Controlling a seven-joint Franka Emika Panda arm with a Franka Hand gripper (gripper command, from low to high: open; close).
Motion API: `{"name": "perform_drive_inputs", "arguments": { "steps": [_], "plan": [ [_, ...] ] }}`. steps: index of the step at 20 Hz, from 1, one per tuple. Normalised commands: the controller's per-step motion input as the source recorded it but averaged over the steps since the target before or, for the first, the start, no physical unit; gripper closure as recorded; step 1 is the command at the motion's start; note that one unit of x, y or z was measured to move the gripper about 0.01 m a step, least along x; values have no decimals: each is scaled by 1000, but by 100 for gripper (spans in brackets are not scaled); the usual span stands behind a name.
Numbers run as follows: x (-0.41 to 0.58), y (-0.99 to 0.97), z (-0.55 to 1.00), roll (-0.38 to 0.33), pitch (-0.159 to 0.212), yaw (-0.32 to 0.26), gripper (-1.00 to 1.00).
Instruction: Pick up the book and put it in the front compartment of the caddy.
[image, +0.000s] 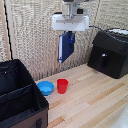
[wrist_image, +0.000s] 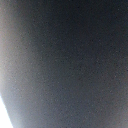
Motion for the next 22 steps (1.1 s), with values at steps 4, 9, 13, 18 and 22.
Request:
{"name": "perform_drive_inputs", "arguments": {
  "steps": [4,9,13,18,22],
  "plan": [
    [-114,482,386,0,0,-176,100],
    [-167,492,413,0,0,-149,100],
    [-177,516,420,-5,0,-133,100],
    [-183,544,375,-16,13,-122,100],
    [-190,594,320,-20,40,-95,100]
  ]
}}
